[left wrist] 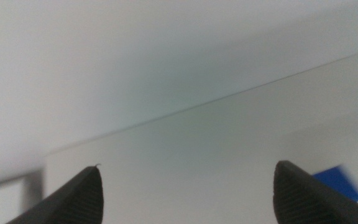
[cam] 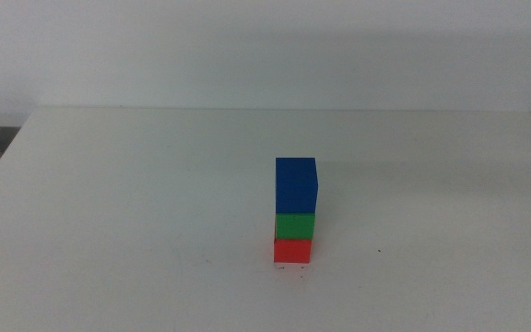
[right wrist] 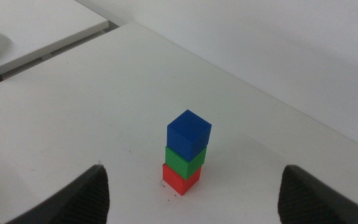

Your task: Stack red cubes first, then green, then blue cubes in a specific spot.

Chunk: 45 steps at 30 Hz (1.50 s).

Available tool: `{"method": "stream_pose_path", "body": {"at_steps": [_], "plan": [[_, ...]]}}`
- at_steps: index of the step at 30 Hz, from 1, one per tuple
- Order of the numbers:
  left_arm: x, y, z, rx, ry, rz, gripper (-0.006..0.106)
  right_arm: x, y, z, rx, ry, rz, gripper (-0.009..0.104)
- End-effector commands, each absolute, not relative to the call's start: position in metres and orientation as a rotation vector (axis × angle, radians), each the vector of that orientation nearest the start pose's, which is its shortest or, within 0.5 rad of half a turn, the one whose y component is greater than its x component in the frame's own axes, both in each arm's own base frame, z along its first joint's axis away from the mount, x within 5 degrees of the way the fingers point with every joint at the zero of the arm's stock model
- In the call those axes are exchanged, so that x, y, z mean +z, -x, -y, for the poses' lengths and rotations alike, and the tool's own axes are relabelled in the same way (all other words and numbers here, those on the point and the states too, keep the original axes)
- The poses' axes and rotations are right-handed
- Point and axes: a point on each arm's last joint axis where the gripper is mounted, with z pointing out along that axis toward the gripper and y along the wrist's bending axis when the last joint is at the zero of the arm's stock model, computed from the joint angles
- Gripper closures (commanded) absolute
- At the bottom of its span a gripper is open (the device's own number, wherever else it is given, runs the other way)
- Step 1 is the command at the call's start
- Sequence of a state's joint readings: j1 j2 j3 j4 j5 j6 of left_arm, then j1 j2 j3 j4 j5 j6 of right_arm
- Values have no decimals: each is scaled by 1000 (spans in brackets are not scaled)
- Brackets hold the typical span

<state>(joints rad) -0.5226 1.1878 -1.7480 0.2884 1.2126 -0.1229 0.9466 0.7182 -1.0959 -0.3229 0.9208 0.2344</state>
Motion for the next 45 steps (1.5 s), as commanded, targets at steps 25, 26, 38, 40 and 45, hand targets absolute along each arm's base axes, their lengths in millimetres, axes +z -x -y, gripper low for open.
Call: {"method": "stream_pose_path", "body": {"at_steps": [25,26,38,40,45], "plan": [[396,-59,3,2,-92,-2023,7,433,-81,-73,370,741,-1856,13],[396,-59,3,1,-90,-2023,7,433,-81,-73,370,741,-1856,13],[333,-52,1,40,-87,-1683,7,347,-99,-60,363,472,-1875,13],[316,-49,1,40,-87,-1662,7,332,-99,-48,318,366,-1894,13],[275,-41,1,39,-86,-1632,7,292,-94,-25,261,130,-1828,13]]}}
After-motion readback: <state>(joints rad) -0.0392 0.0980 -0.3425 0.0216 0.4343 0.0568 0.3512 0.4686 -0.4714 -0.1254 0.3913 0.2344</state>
